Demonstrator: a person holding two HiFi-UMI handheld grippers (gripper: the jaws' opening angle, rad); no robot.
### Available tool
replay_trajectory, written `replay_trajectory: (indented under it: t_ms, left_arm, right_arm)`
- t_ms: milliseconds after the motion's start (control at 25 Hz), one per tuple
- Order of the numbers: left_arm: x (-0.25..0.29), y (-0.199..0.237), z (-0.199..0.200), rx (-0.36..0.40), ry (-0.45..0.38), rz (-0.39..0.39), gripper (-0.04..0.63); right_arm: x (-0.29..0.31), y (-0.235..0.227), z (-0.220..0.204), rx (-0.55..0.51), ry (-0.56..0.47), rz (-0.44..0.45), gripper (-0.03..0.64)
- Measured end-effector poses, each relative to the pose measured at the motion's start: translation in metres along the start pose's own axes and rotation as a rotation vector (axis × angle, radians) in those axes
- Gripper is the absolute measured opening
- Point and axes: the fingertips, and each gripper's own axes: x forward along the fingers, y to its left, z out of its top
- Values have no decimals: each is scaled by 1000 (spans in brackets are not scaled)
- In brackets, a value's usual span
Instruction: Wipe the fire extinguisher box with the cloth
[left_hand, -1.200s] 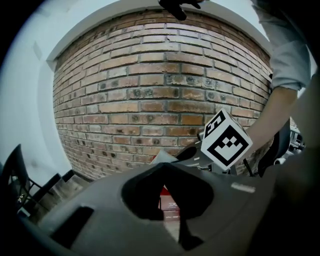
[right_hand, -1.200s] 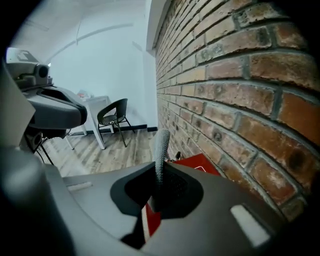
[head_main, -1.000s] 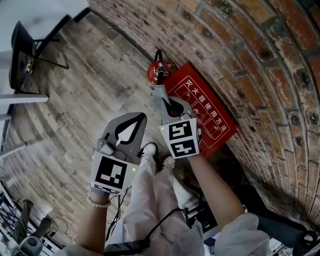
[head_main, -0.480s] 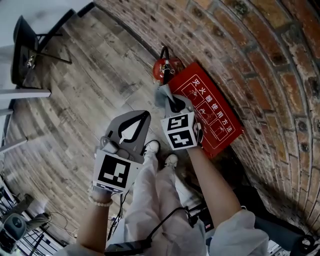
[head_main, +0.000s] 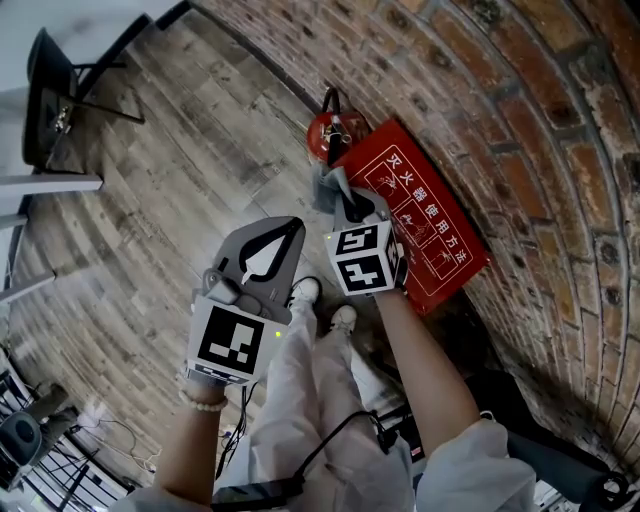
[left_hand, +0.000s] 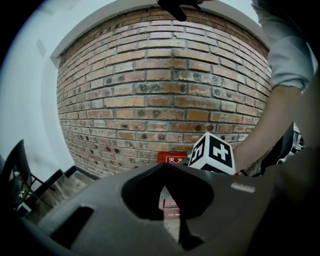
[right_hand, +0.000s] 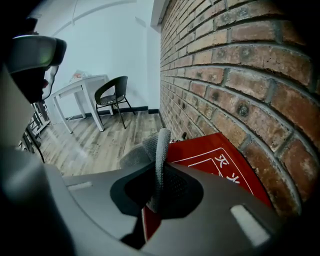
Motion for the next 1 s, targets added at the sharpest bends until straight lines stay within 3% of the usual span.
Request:
replay_trajectory:
  t_ms: [1000]
  left_arm:
    - [21,-43,10,22,5,-50,-3]
  right_arm:
    - [-36,-26,-46,82,5,-38,17]
